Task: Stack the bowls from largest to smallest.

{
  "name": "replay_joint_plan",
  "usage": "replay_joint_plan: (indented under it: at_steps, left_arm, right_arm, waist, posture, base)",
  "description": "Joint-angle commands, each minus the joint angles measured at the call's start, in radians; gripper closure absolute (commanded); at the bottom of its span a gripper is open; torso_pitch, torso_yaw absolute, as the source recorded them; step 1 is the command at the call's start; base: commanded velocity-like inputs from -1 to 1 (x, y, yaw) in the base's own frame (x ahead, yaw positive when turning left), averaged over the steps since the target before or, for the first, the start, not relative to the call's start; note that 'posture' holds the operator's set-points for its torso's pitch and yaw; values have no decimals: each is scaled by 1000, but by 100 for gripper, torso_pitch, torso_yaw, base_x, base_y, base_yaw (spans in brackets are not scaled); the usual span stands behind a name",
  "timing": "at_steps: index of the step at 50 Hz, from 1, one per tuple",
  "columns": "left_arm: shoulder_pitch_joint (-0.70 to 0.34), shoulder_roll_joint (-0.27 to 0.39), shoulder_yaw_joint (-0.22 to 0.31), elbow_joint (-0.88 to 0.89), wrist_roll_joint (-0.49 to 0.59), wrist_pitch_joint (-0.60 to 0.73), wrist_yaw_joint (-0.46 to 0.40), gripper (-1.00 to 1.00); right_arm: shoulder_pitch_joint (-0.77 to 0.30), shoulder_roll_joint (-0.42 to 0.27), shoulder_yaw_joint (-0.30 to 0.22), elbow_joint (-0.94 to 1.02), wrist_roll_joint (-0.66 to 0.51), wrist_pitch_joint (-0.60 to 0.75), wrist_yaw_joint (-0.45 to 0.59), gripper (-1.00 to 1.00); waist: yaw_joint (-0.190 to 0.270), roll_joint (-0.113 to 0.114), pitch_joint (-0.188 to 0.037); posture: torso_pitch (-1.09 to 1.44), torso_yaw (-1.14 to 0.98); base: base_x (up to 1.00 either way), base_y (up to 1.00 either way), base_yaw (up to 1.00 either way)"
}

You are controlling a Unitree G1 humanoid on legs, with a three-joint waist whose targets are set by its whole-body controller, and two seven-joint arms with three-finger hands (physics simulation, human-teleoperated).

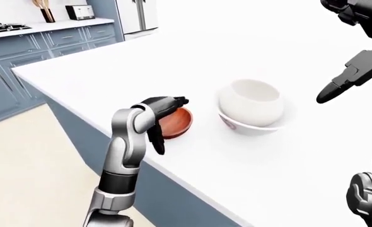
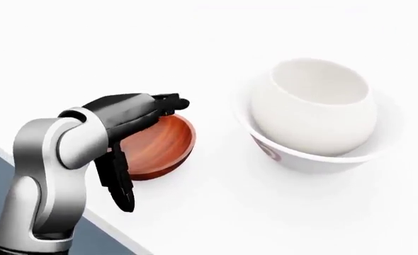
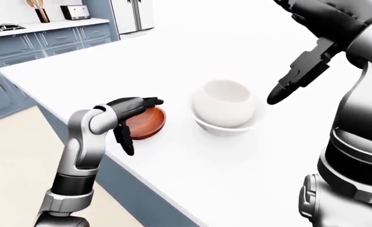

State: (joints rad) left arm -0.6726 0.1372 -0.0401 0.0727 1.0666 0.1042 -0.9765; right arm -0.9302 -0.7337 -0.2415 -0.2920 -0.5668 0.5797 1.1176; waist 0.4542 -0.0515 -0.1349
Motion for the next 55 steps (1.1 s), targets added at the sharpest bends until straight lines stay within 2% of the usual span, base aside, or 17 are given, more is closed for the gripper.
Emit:
replay_joint_plan:
  at_steps: [1, 10, 22, 32, 36, 38, 39, 40, 42, 47, 50, 55]
  left_arm:
    - [-26, 6, 9, -24, 11, -10, 31, -58]
    - [15, 8, 7, -6, 23, -44, 52, -33]
    - [50, -5, 4, -48, 28, -53, 59, 11]
    - [-6, -2, 10, 33, 23, -62, 144, 29]
    - [-14, 3, 9, 66, 22, -87, 211, 33]
    - [-26, 2, 12, 74, 16, -92, 237, 45]
    - [-29, 5, 12, 76, 18, -96, 251, 59]
    - [-32, 3, 14, 65, 15, -91, 252, 84]
    - [-35, 1, 15, 49, 13, -82, 254, 100]
    - [-60, -10, 21, 42, -3, -77, 332, 100]
    - [-125, 4, 33, 70, -24, -99, 431, 100]
    - [-237, 15, 41, 62, -79, -94, 441, 100]
  right_arm:
    - [-26, -15, -17, -13, -1, -9, -19, -100]
    - [-28, -20, -16, -12, 4, -4, -25, -100]
    - [-26, -24, -19, -22, 8, 4, -26, -100]
    - [-19, -27, -23, -24, 15, 4, -31, -100]
    - [-15, -36, -31, -20, 25, 1, -37, -100]
    - [-14, -39, -31, -20, 29, 3, -39, -100]
    - [-13, -39, -30, -18, 30, 1, -42, -100]
    - [-15, -41, -30, -23, 30, 8, -39, -100]
    - [-14, -44, -32, -25, 33, 10, -40, -100]
    - [-13, -54, -37, -27, 41, 14, -42, -100]
    - [-10, -66, -46, -23, 52, 12, -46, -100]
    - [-16, -94, -55, -26, 68, 24, -44, -100]
  waist:
    - [0, -5, -14]
    - [1, 0, -17]
    - [2, 12, -14]
    - [-5, 14, -8]
    - [-7, 15, -7]
    - [-7, 15, -7]
    - [-7, 15, -7]
    - [-8, 16, -7]
    - [-9, 16, -7]
    - [-13, 12, -6]
    - [-13, 8, -6]
    - [-13, 1, -4]
  posture:
    - [-21, 29]
    - [-21, 29]
    - [-21, 29]
    - [-21, 29]
    - [-21, 29]
    - [-21, 29]
    - [-21, 29]
    - [-21, 29]
    - [-21, 29]
    - [-21, 29]
    - [-21, 29]
    - [-21, 29]
  base:
    - [0, 0, 0]
    - [0, 0, 0]
    - [0, 0, 0]
    - [0, 0, 0]
    - [0, 0, 0]
    - [0, 0, 0]
    - [0, 0, 0]
    - [0, 0, 0]
    - [0, 0, 0]
    - [0, 0, 0]
    - [0, 0, 0]
    - [0, 0, 0]
